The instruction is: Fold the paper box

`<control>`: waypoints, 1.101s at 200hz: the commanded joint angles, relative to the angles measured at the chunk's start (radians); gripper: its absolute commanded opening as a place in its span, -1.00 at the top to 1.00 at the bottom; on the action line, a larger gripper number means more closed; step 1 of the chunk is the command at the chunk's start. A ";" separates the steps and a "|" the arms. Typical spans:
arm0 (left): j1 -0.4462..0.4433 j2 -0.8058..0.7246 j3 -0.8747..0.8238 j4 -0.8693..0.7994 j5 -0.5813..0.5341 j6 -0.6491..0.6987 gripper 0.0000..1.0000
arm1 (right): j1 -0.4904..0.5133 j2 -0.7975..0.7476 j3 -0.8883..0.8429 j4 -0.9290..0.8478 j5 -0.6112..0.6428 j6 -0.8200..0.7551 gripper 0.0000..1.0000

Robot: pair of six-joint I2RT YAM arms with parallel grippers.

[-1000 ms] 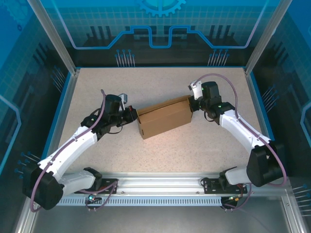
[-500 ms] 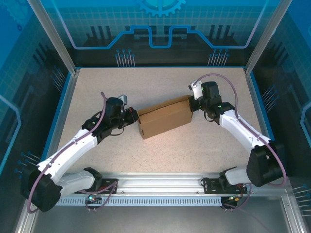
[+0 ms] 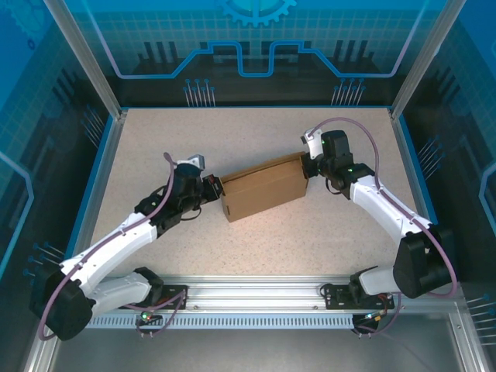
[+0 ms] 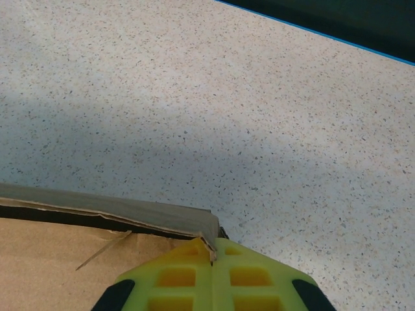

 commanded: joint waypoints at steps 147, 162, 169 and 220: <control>-0.018 -0.125 -0.040 -0.095 0.025 0.208 0.14 | 0.030 -0.061 -0.120 -0.002 -0.033 0.005 0.96; -0.010 -0.145 -0.031 -0.116 0.010 0.229 0.07 | 0.031 -0.061 -0.116 -0.002 -0.033 0.005 0.96; -0.006 -0.153 -0.024 -0.129 -0.003 0.242 0.05 | 0.031 -0.062 -0.116 -0.004 -0.033 0.005 0.96; 0.029 -0.161 0.077 -0.143 -0.001 0.390 -0.07 | 0.034 -0.063 -0.109 -0.009 -0.029 0.005 0.96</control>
